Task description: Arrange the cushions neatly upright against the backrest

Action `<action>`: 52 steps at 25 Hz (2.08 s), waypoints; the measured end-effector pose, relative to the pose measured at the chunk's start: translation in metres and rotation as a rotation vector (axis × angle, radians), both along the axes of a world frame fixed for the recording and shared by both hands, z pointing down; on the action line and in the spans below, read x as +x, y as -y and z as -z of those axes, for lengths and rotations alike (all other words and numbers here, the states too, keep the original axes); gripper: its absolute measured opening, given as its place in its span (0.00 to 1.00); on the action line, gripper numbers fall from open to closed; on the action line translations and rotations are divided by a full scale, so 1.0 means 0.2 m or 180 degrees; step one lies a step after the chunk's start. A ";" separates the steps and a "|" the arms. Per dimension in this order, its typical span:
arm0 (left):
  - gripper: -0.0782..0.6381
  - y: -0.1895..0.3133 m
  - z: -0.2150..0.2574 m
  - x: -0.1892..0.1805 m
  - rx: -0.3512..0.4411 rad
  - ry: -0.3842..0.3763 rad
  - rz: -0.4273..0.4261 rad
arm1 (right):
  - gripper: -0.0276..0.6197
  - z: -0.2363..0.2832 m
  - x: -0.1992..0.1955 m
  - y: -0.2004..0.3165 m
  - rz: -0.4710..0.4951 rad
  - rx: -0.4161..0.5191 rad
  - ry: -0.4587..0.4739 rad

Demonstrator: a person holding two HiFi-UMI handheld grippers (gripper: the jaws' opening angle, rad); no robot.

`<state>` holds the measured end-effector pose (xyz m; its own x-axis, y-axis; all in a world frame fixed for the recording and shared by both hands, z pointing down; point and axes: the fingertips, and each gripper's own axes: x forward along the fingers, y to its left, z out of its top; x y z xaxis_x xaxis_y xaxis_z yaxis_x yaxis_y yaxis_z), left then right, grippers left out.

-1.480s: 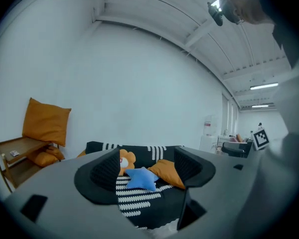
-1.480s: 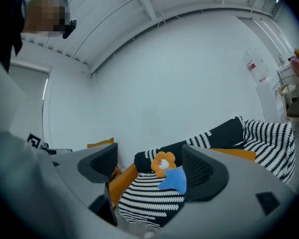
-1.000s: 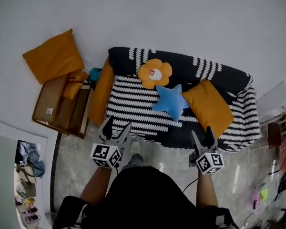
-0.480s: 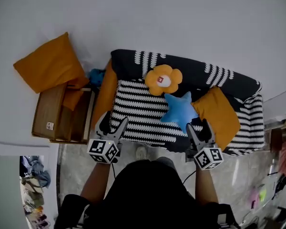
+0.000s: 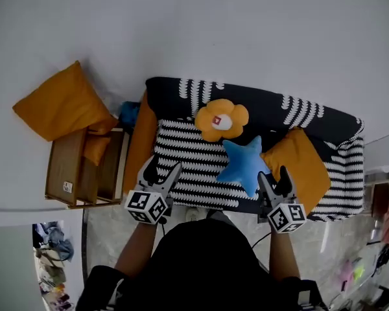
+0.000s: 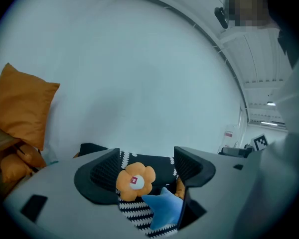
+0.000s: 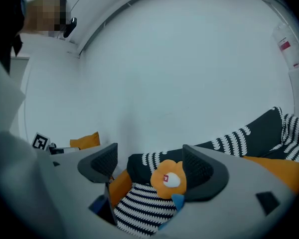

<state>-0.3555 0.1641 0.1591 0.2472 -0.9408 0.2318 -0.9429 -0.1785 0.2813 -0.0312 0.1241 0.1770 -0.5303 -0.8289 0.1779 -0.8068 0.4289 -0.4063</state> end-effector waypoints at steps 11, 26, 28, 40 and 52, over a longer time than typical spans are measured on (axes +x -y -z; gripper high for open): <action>0.60 0.38 -0.14 0.15 -0.0264 -0.0046 0.0171 | 0.63 -0.17 0.03 0.56 0.0284 -0.0072 0.0027; 0.60 0.71 -0.72 0.14 -0.0879 -0.0071 -0.0012 | 0.56 -0.71 -0.23 1.04 0.0414 -0.0370 -0.0305; 0.60 0.79 -0.83 0.11 -0.0909 -0.0041 0.0022 | 0.56 -0.81 -0.25 1.11 0.0396 -0.0421 -0.0400; 0.61 1.31 -1.59 -0.02 -0.1199 -0.0316 0.0030 | 0.65 -1.46 -0.40 1.41 0.0737 -0.0512 -0.1320; 0.51 1.40 -2.05 0.06 -0.1604 -0.0429 -0.0331 | 0.71 -1.86 -0.51 1.50 0.0698 -0.0816 -0.1621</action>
